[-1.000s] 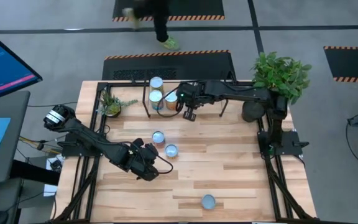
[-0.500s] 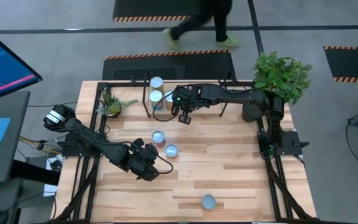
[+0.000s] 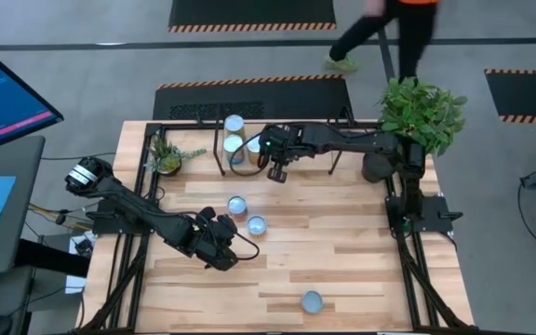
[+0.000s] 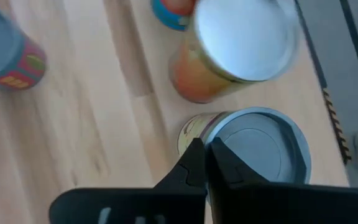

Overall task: Pick and place cans onto a shelf
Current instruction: Put the canned chicken soup on the shelf

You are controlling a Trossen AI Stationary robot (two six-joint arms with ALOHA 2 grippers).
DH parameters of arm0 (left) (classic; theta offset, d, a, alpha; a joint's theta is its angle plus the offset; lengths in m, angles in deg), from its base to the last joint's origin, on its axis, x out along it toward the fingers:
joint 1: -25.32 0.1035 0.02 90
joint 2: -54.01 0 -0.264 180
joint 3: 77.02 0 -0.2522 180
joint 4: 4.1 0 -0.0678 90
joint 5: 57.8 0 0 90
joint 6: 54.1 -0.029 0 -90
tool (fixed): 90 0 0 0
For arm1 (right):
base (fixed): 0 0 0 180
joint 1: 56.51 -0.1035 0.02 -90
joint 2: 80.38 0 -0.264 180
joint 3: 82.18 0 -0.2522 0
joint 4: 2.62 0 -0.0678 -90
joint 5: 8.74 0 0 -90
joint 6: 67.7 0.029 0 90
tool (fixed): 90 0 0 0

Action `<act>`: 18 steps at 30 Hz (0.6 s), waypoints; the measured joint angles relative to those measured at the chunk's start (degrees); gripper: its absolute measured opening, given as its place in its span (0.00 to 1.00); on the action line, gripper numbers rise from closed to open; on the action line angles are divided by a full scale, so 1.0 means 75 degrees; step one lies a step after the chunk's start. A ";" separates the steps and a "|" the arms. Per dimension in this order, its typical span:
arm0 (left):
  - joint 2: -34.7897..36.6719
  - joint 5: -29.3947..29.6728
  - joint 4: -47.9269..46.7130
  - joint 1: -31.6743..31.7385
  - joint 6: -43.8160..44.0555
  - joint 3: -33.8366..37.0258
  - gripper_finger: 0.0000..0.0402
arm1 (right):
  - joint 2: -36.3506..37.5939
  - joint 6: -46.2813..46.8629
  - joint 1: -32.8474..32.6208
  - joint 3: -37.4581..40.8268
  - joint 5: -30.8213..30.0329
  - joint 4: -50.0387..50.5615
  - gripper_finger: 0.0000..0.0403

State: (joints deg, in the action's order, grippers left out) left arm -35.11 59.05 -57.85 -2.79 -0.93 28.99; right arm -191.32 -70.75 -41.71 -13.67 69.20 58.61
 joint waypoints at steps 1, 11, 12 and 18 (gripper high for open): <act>0.0000 0.0000 0.0001 0.0003 0.0000 0.0000 0.00 | 0.0000 -0.0003 0.0007 0.0000 -0.0011 -0.0012 0.02; 0.0000 0.0006 0.0000 0.0002 -0.0085 0.0000 0.00 | 0.0000 0.0000 0.0159 0.0003 0.0077 0.0000 0.04; 0.0000 0.0007 0.0000 0.0002 -0.0085 0.0000 0.00 | 0.0000 0.0000 0.0159 0.0003 0.0080 0.0005 0.05; 0.0000 0.0009 0.0000 0.0003 -0.0082 0.0000 0.00 | 0.0000 0.0024 0.0185 0.0003 0.0264 0.0002 0.12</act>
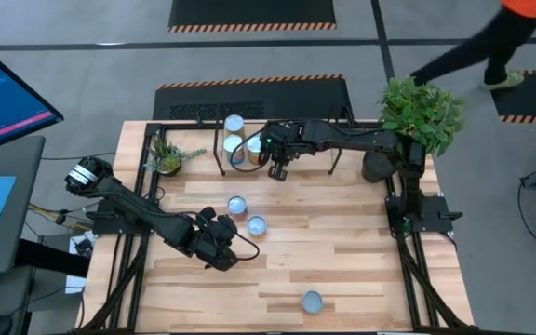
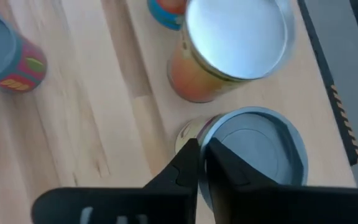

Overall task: Pick and place cans onto a shelf
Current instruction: Put the canned chicken soup on the shelf, then put the canned corn on the shelf

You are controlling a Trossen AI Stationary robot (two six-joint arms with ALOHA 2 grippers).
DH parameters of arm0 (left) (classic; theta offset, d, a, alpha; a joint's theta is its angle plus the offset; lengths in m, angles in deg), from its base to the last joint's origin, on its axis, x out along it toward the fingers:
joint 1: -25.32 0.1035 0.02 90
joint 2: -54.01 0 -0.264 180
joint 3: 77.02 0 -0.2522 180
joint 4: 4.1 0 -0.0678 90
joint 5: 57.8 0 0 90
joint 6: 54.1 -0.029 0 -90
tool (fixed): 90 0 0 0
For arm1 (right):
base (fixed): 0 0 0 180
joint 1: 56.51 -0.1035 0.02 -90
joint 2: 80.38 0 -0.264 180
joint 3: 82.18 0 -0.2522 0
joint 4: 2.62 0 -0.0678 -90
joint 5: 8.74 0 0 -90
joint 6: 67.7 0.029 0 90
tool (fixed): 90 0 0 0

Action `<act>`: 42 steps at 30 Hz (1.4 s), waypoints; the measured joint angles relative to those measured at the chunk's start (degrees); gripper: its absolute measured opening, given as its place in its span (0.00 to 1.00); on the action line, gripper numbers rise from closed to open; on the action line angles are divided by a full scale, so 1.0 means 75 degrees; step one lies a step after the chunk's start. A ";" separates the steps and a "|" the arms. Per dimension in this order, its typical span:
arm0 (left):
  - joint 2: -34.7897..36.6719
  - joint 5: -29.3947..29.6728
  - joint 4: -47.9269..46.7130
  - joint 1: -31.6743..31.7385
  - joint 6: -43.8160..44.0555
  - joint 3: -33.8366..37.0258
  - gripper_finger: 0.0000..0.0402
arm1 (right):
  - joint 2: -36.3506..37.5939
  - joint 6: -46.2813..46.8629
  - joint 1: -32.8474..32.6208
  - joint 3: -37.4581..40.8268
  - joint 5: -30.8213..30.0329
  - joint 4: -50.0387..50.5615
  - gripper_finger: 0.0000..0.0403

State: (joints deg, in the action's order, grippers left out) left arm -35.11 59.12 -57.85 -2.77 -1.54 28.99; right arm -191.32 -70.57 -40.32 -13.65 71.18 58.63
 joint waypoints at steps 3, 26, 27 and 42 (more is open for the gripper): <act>0.0000 0.0001 0.0000 -0.0002 0.0003 0.0000 0.00 | 0.0000 -0.0001 0.0006 0.0000 -0.0004 0.0000 0.14; 0.0000 -0.0015 0.0000 -0.0001 0.0082 0.0000 0.00 | 0.0012 0.0177 0.0111 0.0269 -0.0123 -0.0138 0.32; 0.0001 -0.0015 0.0001 0.0000 0.0082 0.0000 0.00 | 0.0012 0.0177 0.0111 0.0222 -0.0123 -0.0157 0.32; 0.0000 -0.0024 0.0003 -0.0001 0.0157 0.0000 0.00 | 0.0010 0.0395 -0.0019 -0.1521 -0.0125 0.1587 0.33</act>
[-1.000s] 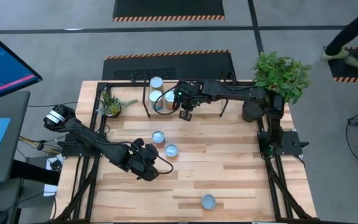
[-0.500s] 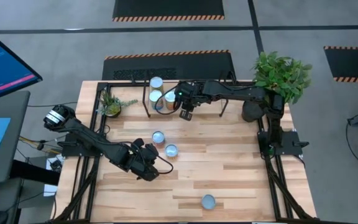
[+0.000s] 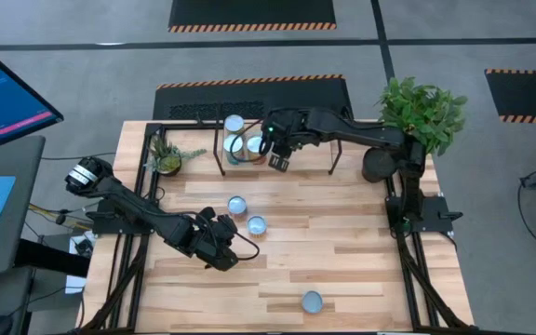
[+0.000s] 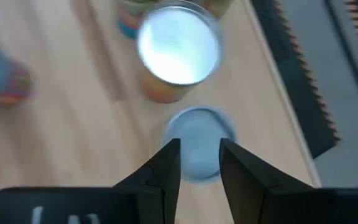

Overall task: Pick and place cans onto a shelf
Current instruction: Put the canned corn on the shelf

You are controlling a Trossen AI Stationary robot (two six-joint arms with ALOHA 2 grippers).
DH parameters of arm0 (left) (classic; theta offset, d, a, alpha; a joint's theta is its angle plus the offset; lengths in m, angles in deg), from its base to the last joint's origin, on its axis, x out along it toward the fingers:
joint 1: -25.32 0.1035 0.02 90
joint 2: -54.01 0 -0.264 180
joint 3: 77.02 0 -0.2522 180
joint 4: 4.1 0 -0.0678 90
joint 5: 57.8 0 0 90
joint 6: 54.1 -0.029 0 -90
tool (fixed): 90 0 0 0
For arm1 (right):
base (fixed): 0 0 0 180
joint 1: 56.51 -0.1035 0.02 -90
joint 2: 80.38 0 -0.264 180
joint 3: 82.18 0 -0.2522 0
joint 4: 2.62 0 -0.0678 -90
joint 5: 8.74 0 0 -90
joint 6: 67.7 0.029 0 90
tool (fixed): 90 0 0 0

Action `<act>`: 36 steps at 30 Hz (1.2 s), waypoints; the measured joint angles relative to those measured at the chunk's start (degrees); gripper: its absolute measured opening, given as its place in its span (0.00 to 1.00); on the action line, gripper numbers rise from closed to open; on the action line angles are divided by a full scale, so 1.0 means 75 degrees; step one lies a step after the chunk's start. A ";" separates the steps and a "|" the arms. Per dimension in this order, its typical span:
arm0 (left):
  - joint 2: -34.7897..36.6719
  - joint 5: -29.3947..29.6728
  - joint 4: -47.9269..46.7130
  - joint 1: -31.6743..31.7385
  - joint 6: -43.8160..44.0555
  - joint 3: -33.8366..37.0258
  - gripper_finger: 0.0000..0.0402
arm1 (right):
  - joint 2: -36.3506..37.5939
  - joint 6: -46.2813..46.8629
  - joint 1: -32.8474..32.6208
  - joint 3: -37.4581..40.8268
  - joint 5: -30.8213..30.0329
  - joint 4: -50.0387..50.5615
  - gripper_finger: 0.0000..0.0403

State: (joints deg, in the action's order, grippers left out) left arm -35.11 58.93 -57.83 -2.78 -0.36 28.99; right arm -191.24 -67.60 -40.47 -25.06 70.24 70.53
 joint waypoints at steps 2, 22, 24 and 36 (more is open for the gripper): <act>0.0000 0.0001 0.0000 -0.0002 0.0000 0.0000 0.00 | 0.0009 -0.0013 -0.0101 -0.0188 0.0461 0.0268 0.32; 0.0000 0.0001 -0.0006 -0.0002 -0.0128 0.0000 0.00 | -0.0007 0.1069 -0.1663 0.0766 0.1275 0.0601 0.29; 0.0000 0.0001 -0.0006 -0.0001 -0.0131 0.0000 0.00 | -0.0007 0.1204 -0.1886 0.0766 0.1275 0.0602 0.29; 0.0000 0.0001 -0.0009 -0.0002 -0.0134 0.0000 0.00 | -0.0007 0.1550 -0.2558 0.0766 0.1271 0.0282 0.29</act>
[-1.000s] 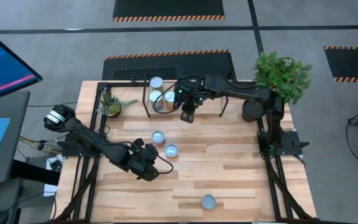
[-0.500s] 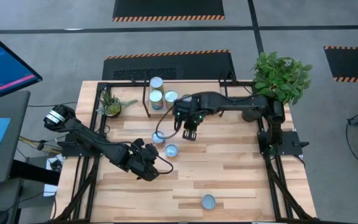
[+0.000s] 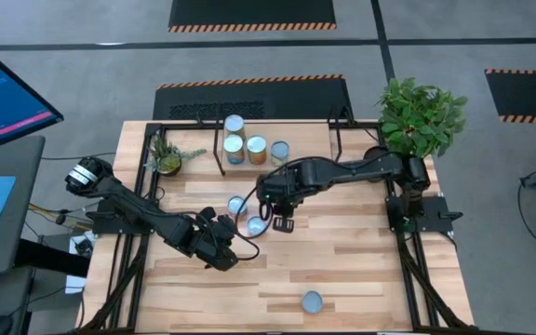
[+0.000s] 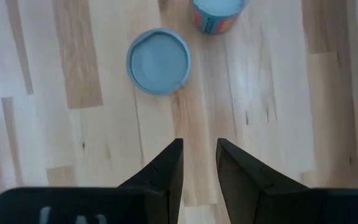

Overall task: Pick and place cans onto a shelf
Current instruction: Put the canned corn on the shelf

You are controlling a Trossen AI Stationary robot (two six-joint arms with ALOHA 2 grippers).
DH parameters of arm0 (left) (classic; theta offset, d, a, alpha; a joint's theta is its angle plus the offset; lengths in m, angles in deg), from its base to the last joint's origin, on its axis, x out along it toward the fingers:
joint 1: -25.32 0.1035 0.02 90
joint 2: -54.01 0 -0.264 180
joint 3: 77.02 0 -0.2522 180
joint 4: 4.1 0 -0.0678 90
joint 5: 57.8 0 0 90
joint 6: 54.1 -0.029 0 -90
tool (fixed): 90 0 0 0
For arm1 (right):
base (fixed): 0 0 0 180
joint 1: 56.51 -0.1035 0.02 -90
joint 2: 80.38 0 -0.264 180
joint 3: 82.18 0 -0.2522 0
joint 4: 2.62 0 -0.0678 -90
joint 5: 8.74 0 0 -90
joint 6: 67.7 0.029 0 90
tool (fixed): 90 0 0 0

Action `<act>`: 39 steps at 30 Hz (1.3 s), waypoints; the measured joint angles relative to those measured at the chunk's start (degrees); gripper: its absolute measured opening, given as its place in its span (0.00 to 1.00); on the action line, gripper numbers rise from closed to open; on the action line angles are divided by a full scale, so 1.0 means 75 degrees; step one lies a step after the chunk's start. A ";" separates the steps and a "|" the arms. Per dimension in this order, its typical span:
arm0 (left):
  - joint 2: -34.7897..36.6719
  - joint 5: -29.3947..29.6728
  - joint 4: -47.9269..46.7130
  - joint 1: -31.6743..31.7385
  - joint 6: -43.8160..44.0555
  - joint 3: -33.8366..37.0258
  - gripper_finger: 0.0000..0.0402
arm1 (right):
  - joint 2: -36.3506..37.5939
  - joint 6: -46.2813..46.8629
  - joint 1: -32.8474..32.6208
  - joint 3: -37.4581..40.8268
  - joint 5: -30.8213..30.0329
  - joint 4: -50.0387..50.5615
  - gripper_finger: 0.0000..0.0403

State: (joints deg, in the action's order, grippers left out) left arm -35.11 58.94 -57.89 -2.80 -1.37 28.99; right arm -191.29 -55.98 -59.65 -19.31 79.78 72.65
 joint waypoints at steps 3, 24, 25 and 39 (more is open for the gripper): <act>0.0000 0.0000 0.0000 0.0003 0.0003 0.0000 0.00 | 0.0000 0.0291 -0.0031 0.0000 -0.0002 -0.0067 0.29; 0.0000 0.0020 -0.0263 0.0003 -0.0555 0.0000 0.00 | 0.0000 0.1327 -0.0501 -0.0008 0.0843 0.0248 0.29; 0.0000 0.0020 -0.0298 0.0003 -0.0557 0.0000 0.00 | 0.0000 0.1388 -0.0521 -0.0040 0.0840 0.0324 0.29; 0.0000 0.0346 -0.0342 0.0210 -0.3403 0.0000 0.00 | 0.0657 0.6374 -0.1860 -0.0082 -0.2520 0.2429 0.29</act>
State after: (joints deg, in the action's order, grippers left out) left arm -35.11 61.53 -60.46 -1.22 -26.89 28.99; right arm -186.37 -8.17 -73.60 -19.92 60.88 90.86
